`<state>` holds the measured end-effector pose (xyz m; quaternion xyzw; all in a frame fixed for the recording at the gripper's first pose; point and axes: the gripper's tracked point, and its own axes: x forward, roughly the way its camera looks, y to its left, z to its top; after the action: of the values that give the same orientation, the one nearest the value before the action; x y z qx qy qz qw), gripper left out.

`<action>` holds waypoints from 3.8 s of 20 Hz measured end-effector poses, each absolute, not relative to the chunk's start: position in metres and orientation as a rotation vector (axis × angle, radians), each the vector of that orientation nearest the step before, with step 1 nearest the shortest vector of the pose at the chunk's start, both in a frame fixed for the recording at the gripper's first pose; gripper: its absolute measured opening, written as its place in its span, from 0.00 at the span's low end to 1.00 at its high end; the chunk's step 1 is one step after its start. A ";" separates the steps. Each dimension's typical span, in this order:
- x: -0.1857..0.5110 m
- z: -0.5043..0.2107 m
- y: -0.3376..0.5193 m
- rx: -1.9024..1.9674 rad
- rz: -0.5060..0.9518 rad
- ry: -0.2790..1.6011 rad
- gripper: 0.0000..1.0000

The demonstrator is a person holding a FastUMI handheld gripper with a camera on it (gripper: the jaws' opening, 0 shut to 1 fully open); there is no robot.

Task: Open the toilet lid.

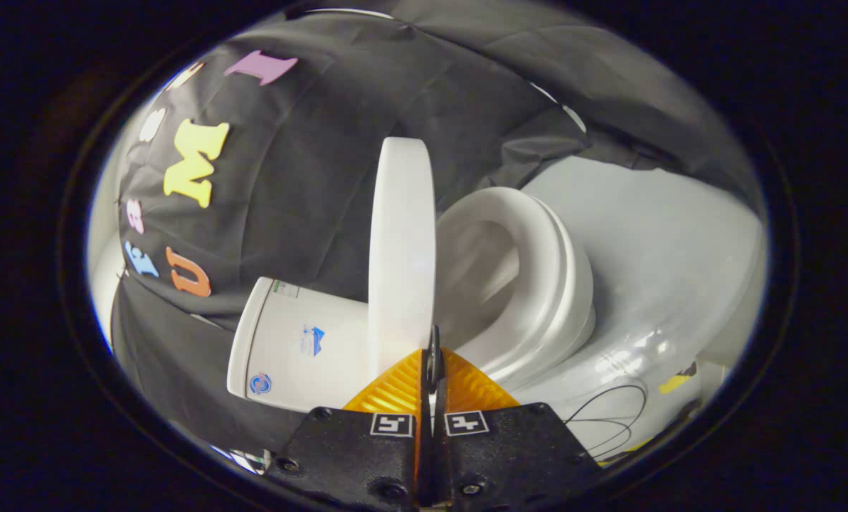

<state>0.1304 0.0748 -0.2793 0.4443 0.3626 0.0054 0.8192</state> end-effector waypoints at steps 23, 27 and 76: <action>0.139 -0.192 0.153 0.468 0.011 0.697 0.06; 0.142 -0.181 0.171 0.407 0.020 0.683 0.07; 0.176 -0.152 0.393 -0.117 0.222 0.583 0.08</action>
<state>0.1760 0.3928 -0.1518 -0.0574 0.2867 0.1089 0.9501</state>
